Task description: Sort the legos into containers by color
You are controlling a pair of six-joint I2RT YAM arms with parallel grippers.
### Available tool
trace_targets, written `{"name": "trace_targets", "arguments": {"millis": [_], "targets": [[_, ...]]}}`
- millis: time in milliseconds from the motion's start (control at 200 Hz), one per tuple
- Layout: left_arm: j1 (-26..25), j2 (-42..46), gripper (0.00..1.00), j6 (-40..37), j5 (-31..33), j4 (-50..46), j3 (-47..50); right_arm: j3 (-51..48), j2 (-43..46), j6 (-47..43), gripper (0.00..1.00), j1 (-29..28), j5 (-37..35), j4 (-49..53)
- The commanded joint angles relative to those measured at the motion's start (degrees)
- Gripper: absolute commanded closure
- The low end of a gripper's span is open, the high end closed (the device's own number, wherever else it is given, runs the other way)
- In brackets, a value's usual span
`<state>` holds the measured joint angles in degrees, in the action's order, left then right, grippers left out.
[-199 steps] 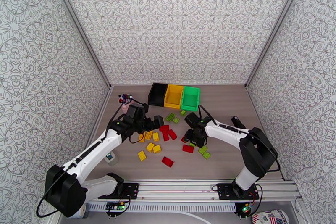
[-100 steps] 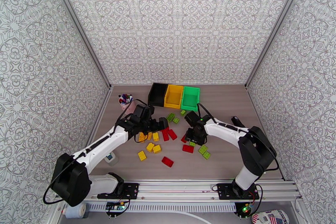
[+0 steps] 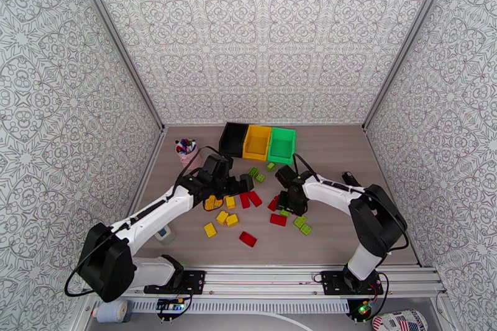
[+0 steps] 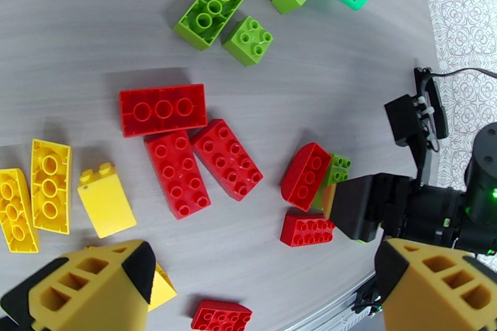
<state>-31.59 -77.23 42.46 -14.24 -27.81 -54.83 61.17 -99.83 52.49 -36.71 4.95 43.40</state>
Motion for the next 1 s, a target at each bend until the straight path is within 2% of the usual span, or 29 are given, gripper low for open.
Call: {"name": "trace_targets", "arguments": {"millis": [0,245,575,680,785,995], "targets": [[-0.76,-0.72,0.01,1.20,2.35,-0.19,-2.19,-0.86,-1.62,-1.14,0.42,0.76,0.75,-1.58],[-1.01,-1.74,0.01,2.26,4.13,-0.35,-3.06,-1.04,-1.26,-2.19,0.49,1.80,0.39,-1.22],[-0.79,-10.71,0.01,2.19,0.77,-0.21,-12.23,-1.52,4.41,-5.76,0.72,6.44,2.46,-0.13],[-0.75,-14.17,0.01,2.10,0.35,0.23,-16.63,-0.14,5.97,-6.77,0.74,8.76,4.27,0.05],[-0.78,-18.21,0.01,1.98,-2.63,0.25,-21.86,2.61,6.67,-7.70,0.74,11.75,7.03,-0.60],[0.01,-26.86,0.01,4.11,-7.76,1.97,-31.48,11.52,1.70,-8.40,0.75,18.15,14.56,-3.32]]}}
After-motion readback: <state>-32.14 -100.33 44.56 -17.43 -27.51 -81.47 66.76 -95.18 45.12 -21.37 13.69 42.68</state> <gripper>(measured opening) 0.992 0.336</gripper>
